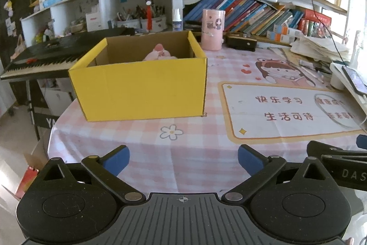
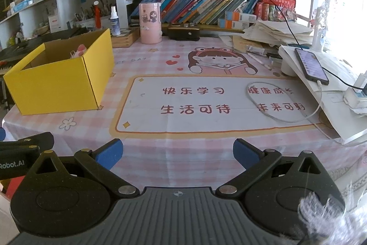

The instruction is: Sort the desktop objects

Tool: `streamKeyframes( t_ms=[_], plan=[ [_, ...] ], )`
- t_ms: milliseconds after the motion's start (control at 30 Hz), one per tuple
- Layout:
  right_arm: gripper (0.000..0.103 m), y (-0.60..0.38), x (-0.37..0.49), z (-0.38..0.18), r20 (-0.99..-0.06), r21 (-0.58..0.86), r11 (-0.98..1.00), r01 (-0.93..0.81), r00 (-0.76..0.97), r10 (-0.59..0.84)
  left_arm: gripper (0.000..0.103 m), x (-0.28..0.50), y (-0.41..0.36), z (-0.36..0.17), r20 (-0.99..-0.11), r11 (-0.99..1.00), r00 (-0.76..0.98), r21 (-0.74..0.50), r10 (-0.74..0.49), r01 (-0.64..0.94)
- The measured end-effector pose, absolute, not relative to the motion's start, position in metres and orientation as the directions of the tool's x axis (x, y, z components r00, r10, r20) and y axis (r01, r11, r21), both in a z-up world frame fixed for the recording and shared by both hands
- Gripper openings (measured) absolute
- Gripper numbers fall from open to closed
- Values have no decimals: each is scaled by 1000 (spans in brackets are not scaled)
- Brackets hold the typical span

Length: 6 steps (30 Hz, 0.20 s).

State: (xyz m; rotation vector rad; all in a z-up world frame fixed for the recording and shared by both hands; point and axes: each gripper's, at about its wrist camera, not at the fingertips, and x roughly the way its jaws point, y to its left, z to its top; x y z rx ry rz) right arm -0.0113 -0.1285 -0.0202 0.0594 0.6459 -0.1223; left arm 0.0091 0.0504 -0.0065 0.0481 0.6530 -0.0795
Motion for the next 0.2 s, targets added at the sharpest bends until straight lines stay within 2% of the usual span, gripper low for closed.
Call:
streamKeyframes(
  t_ms=[200],
  plan=[
    [103, -128, -12, -22, -607, 21, 992, 128, 790, -89, 102, 7, 45, -3, -596, 993, 801, 43, -62, 109]
  ],
)
